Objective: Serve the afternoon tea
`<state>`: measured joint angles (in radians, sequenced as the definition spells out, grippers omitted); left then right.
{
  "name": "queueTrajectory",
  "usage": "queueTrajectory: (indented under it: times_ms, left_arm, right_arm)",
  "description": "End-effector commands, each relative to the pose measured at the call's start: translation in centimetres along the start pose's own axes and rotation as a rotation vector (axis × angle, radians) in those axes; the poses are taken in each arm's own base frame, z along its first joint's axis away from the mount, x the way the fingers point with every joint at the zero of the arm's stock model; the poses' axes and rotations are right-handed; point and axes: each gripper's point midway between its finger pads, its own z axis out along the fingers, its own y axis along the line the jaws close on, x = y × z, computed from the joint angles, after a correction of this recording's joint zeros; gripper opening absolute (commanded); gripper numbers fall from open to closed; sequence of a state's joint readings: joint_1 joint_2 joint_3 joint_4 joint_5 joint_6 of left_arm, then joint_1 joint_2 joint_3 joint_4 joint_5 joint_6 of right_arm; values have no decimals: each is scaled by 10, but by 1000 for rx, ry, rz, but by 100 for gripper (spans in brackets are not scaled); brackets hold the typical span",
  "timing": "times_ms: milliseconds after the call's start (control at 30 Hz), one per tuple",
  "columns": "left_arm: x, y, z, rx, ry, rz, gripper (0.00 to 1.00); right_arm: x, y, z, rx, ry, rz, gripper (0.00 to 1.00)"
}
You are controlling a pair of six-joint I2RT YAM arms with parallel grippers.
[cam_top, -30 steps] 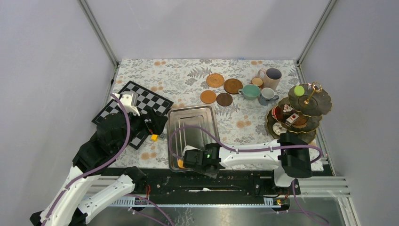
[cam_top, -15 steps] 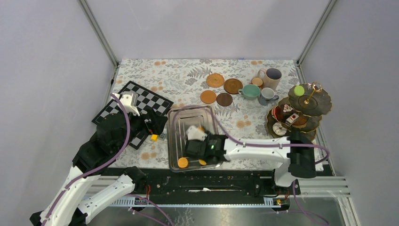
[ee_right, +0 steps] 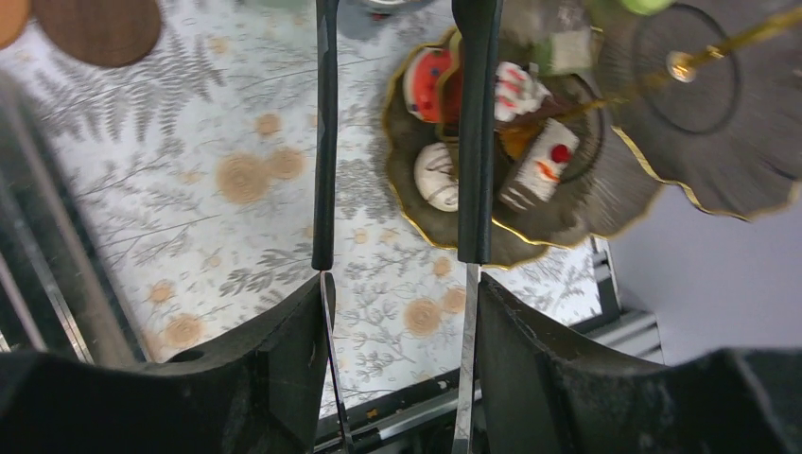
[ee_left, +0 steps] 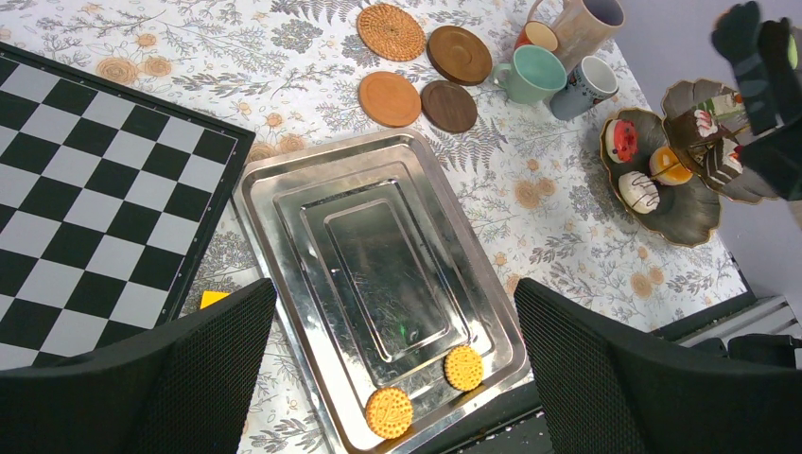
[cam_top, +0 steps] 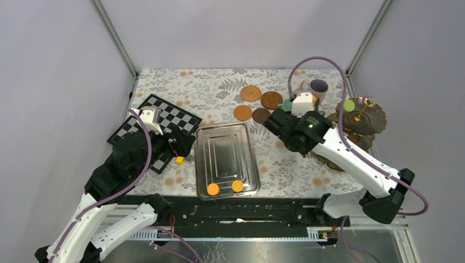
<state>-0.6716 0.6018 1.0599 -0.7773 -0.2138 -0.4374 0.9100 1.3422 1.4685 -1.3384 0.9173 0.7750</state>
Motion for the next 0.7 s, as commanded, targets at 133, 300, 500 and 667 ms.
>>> queueTrajectory:
  times_ms: [133,300,500,667]
  left_arm:
    - [-13,-6,-6,30,-43,9,99]
    - [-13,-7,-7,35,-42,10,99]
    - [-13,-8,-8,43,-40,10,99]
    - [-14,-9,-10,50,-44,9,99]
  right_arm:
    - [-4,-74,-4,154,-31,151,43]
    - [0,-93,-10,138,-28,211,43]
    - [12,-114,-8,169,-15,242,46]
    - [21,-118,-4,195,7,243,47]
